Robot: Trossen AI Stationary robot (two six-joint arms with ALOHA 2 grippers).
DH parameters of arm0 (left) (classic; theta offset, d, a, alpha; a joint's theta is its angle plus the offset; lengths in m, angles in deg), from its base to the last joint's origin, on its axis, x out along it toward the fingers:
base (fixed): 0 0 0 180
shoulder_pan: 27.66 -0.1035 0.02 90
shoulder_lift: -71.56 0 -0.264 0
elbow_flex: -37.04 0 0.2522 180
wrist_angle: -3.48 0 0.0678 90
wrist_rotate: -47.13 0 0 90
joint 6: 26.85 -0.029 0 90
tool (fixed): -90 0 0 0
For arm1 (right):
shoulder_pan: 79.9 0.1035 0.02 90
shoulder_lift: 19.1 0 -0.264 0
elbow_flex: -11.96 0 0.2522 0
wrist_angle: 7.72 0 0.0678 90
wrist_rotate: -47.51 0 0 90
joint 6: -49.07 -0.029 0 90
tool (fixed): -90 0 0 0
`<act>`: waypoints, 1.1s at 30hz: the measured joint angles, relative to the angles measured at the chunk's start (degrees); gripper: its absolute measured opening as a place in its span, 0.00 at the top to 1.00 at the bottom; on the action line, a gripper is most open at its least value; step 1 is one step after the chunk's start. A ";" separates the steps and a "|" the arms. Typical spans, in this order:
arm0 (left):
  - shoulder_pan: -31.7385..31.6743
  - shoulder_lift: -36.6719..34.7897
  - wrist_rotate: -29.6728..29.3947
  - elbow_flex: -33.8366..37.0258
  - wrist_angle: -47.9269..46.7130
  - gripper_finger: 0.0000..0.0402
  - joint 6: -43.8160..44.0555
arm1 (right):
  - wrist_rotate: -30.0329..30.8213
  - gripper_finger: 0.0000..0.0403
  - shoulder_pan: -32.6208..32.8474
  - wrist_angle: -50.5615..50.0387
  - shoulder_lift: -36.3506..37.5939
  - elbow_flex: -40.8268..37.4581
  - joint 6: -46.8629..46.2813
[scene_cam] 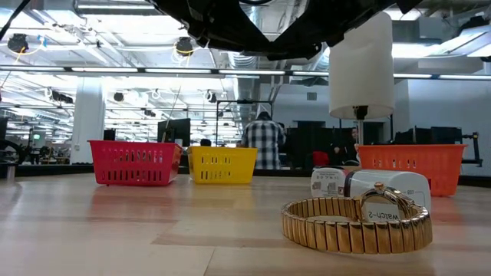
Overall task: Pick & Place Office items
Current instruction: Put the right black digital clock into the orange bin
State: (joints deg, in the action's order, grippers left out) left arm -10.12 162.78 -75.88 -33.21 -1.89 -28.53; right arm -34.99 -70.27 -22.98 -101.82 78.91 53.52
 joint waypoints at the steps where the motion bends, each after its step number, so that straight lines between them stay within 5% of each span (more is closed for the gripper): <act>1: 0.00 0.00 0.04 0.00 0.05 0.60 -0.02 | -0.03 0.56 0.00 -0.03 0.00 0.00 0.01; 5: 0.00 0.00 0.43 0.02 0.14 0.58 -0.03 | -0.20 0.63 0.02 -0.16 0.00 0.00 0.24; 13: 0.05 0.00 0.08 0.02 0.60 0.57 0.53 | 0.33 0.58 0.82 -1.36 0.00 0.00 1.22; 20: 0.09 0.00 -0.02 0.02 0.40 0.52 0.61 | 0.05 0.64 1.22 -8.30 -0.07 0.00 -0.39; 28: 0.05 0.00 0.01 0.02 0.32 0.45 0.62 | -0.27 0.61 1.68 -29.33 2.95 2.58 -14.88; 33: 0.05 0.00 0.02 0.02 0.15 0.44 0.63 | -5.55 0.64 1.62 -48.84 3.41 5.58 -21.33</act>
State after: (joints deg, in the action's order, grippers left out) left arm -10.07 162.78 -75.86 -33.19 -1.74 -27.90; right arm -40.54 -68.65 -71.83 -98.41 84.50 32.19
